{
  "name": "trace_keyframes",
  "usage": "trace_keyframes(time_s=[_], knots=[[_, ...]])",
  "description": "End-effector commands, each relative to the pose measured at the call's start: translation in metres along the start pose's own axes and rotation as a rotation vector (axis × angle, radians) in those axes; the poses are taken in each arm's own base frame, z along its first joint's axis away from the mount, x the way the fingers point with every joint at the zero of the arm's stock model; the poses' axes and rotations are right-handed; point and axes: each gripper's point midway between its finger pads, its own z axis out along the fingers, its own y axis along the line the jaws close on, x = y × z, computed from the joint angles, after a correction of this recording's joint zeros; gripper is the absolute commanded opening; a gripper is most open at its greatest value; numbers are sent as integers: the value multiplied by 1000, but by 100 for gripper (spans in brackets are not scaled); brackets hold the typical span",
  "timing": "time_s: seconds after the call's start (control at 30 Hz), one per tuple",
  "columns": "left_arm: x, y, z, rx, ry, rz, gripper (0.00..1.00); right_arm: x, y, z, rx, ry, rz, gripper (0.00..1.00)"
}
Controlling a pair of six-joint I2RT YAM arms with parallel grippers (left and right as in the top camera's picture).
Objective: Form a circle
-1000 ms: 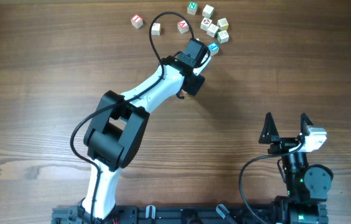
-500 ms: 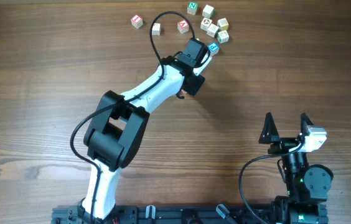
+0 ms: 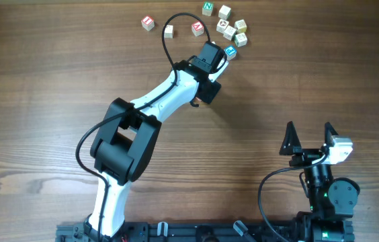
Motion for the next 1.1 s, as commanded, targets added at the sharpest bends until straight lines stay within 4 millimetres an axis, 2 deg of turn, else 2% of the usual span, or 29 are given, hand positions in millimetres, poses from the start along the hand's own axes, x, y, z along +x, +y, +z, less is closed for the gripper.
trace_keyframes(time_s=[0.0,0.5,1.07], knots=[[-10,1,-7,8,-31,10,31,-3,-1,0,5,-14,-21,100],[-10,1,-7,6,-34,62,29,-3,-1,0,5,-14,-20,100],[-10,2,-7,6,-34,62,34,-3,-1,0,5,-14,-20,100]])
